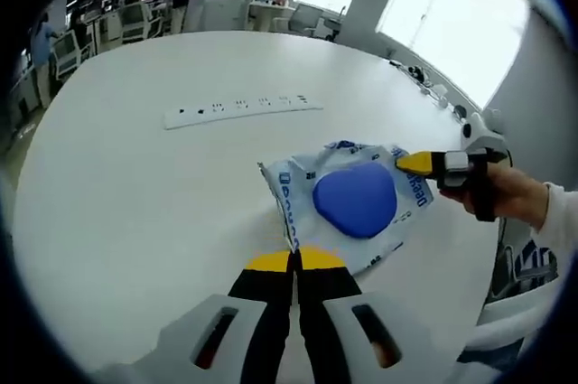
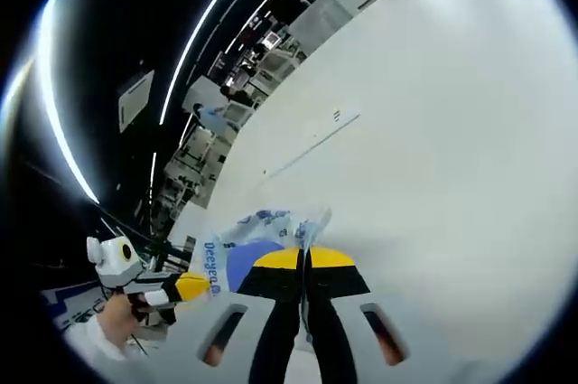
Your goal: Arrange the tabletop items into an orderly group along one side of the table until the central work area is clear of visible clutter.
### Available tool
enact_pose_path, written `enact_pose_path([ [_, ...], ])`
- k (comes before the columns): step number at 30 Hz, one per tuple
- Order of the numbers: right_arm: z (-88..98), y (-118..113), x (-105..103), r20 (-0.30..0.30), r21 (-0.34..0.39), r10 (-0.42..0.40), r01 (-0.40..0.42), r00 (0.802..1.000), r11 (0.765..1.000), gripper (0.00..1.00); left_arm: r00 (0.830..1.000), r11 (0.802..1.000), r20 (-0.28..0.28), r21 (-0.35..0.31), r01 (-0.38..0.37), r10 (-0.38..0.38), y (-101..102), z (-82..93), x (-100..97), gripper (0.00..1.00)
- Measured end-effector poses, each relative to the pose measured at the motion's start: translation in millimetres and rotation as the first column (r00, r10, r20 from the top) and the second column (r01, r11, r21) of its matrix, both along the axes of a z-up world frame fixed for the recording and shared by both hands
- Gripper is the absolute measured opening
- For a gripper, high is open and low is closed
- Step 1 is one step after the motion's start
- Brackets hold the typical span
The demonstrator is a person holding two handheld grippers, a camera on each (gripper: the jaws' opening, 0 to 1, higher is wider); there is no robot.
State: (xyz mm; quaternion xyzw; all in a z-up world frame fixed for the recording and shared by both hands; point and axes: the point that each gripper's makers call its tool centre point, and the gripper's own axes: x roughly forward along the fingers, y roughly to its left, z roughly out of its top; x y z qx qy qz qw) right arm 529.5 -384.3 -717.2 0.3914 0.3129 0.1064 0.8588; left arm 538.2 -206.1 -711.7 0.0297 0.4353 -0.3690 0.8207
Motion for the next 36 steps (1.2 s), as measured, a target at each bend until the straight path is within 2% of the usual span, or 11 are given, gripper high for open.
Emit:
enact_pose_path([
  [2,-3.7,0,0,-0.008,-0.004,0.004,-0.004,1.000,1.000,0.00,1.000,1.000,0.005,0.003,-0.002,0.002,1,-1.6,3.7,0.00],
  [7,-12.7,-2,1,-0.017,0.003,0.026,-0.025,1.000,1.000,0.00,1.000,1.000,-0.021,0.008,0.002,-0.001,-1,-12.8,4.9,0.00],
  [10,-17.1,1,-1,-0.014,-0.041,0.067,-0.067,0.998,0.997,0.00,1.000,1.000,-0.028,0.026,0.003,-0.002,0,-22.2,7.0,0.00],
  [13,-26.5,-1,-5,-0.033,-0.067,0.071,-0.073,0.997,0.995,0.00,0.999,1.000,-0.050,0.023,0.001,0.000,0,-29.6,6.3,0.00],
  [19,-25.0,-2,-2,-0.005,-0.107,0.096,-0.096,0.995,0.990,0.00,0.999,1.000,-0.050,0.024,-0.002,0.003,-1,-35.1,3.1,0.00],
  [23,-34.8,-3,-4,-0.015,-0.135,0.105,-0.106,0.994,0.985,0.00,1.000,0.999,-0.030,0.039,0.009,-0.008,1,-41.4,1.7,0.00],
  [24,-36.1,-4,-4,0.002,-0.143,0.101,-0.099,0.995,0.985,0.00,0.999,0.999,-0.035,0.033,-0.004,0.006,1,-42.2,2.5,0.00],
  [28,-39.1,-5,-2,0.009,-0.135,0.112,-0.110,0.994,0.985,0.00,0.999,0.999,-0.033,0.030,-0.019,0.020,3,-48.6,4.5,0.00],
  [31,-42.8,-5,-2,0.007,-0.165,0.134,-0.131,0.991,0.978,0.01,0.999,0.999,-0.029,0.025,-0.037,0.038,2,-50.8,2.1,0.00],
  [33,-44.7,-5,-1,0.013,-0.215,0.160,-0.153,0.987,0.965,0.01,0.998,0.998,-0.034,0.021,-0.056,0.057,2,-53.1,1.4,0.00],
  [36,-46.8,-4,1,0.010,-0.248,0.177,-0.169,0.984,0.954,0.00,0.998,0.998,-0.013,0.029,-0.059,0.060,2,-53.7,1.5,0.00],
])
